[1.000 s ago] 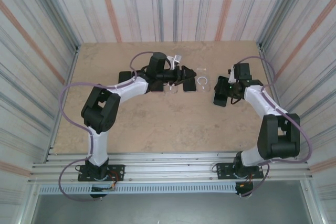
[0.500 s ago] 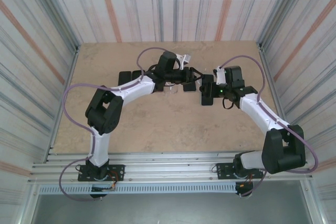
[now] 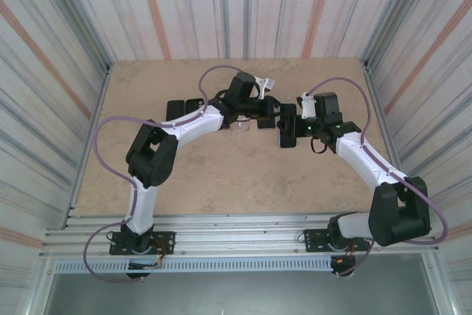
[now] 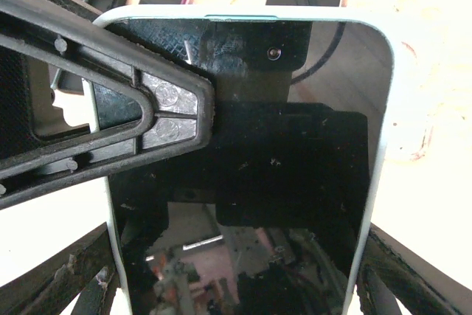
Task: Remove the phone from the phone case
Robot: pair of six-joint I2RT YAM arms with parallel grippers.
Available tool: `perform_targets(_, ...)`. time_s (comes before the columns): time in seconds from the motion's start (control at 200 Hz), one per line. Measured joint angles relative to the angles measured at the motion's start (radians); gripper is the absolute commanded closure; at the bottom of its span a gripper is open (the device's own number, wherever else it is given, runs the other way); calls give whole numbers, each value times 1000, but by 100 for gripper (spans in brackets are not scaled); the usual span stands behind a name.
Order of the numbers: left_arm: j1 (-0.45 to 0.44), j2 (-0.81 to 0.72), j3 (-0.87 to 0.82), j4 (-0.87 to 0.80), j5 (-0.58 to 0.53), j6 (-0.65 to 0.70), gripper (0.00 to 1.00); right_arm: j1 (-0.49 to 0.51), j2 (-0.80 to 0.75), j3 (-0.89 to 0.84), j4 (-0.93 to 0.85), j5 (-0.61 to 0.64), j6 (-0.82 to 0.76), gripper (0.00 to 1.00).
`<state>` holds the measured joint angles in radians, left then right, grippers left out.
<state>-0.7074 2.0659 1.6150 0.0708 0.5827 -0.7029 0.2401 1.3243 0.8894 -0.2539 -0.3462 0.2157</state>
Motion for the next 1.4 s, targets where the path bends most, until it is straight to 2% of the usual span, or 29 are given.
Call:
perform_targets(0.14, 0, 3, 3, 0, 3, -4, 88, 4, -1, 0, 0, 0, -1, 46)
perform_targets(0.286, 0, 6, 3, 0, 11, -9, 89, 4, -1, 0, -4, 1, -1, 46)
perform_targets(0.366, 0, 6, 3, 0, 18, -12, 96, 4, -1, 0, -6, 1, -3, 45)
perform_targets(0.411, 1, 6, 3, 1, 21, -17, 96, 4, -1, 0, -5, 0, -4, 40)
perform_targets(0.501, 4, 8, 3, 6, 24, -32, 96, 4, -1, 0, -4, 1, -6, 20)
perform_targets(0.556, 8, 10, 3, 11, 30, -44, 97, 3, -2, 0, -2, 3, -8, 13)
perform_targets(0.777, 40, 10, -18, 91, 49, -111, 96, -9, -50, -34, 57, -34, -1, 8)
perform_targets(0.937, 90, 7, -58, 174, 37, -172, 95, -50, -105, -116, 151, -107, 101, 11)
perform_targets(1.047, 124, -5, -72, 215, 17, -211, 95, -66, -135, -180, 248, -159, 207, 16)
perform_targets(1.258, 150, -47, -92, 338, -13, -322, 95, -70, -159, -304, 538, -251, 489, 35)
perform_targets(1.398, 149, -71, -105, 411, -33, -402, 95, -66, -159, -342, 723, -261, 672, 49)
